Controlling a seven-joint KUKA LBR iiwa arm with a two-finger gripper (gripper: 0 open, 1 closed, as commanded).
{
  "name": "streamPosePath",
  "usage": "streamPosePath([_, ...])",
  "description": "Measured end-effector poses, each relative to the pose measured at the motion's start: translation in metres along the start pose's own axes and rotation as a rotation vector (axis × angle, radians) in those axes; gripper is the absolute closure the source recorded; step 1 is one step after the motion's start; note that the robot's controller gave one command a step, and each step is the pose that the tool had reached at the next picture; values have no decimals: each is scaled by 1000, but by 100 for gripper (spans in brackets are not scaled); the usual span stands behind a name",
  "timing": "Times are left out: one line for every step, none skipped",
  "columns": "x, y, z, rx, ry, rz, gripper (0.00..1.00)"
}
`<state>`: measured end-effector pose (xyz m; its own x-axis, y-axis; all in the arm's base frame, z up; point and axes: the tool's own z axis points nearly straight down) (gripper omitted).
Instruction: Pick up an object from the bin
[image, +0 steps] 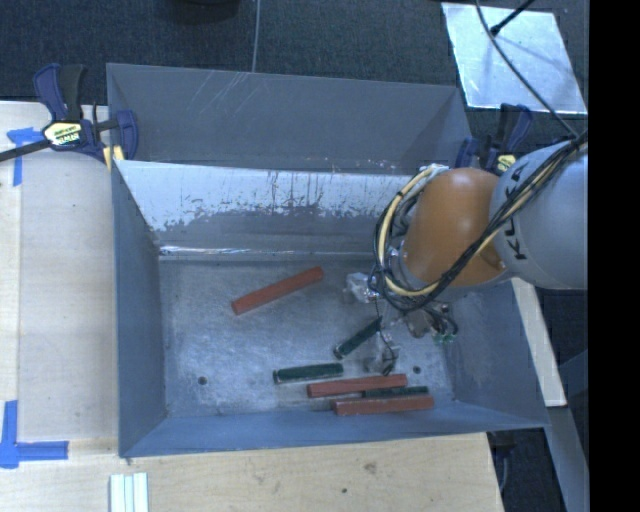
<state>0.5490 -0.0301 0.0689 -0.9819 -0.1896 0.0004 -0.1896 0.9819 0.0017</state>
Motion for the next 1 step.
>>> streamPosePath([-1, -2, -2, 2, -5, -1, 100])
